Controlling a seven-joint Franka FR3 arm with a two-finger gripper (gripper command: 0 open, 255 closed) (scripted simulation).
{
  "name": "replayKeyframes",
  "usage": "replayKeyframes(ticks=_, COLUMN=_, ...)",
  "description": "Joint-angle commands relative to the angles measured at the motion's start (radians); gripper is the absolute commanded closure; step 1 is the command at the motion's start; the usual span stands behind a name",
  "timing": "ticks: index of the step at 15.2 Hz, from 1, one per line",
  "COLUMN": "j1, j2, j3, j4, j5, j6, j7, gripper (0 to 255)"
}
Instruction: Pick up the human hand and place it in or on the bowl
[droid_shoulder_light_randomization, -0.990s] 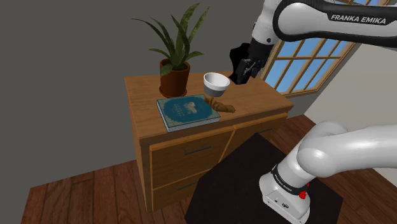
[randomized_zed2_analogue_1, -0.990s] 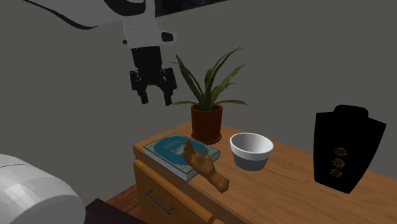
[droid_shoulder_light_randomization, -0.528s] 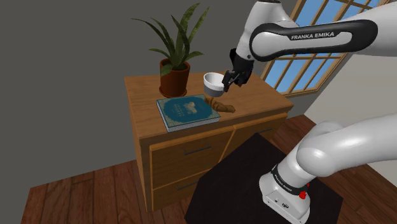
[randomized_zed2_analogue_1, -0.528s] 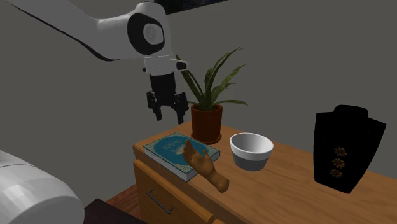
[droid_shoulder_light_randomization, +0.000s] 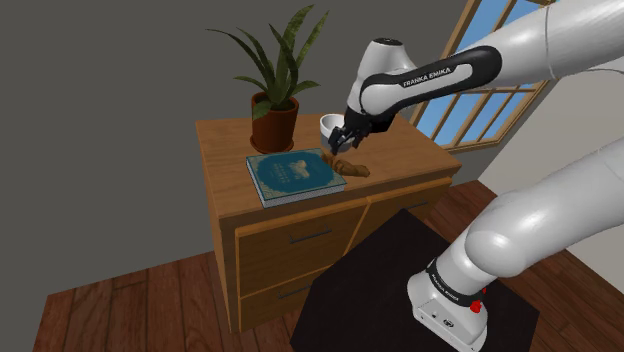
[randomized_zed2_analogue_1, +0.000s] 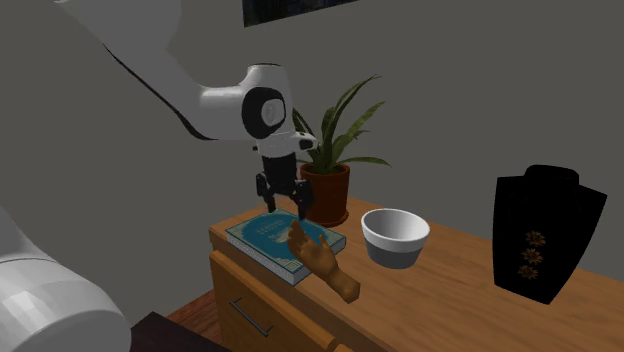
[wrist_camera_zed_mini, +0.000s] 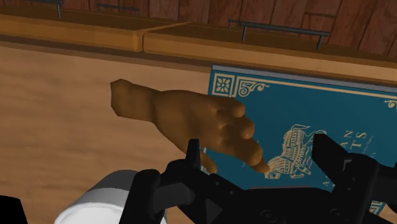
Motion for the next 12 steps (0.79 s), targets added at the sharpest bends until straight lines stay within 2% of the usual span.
replayKeyframes(ticks=1, j1=-0.002, j2=0.077, j3=-0.002, j4=0.011, j5=0.002, j6=0.073, j7=0.006, gripper=0)
replayKeyframes(ticks=9, j1=-0.006, j2=0.167, j3=-0.004, j4=-0.012, j5=-0.006, j6=0.186, j7=0.012, gripper=0)
replayKeyframes(ticks=12, j1=-0.006, j2=0.167, j3=-0.004, j4=-0.012, j5=-0.006, j6=0.186, j7=0.012, gripper=0)
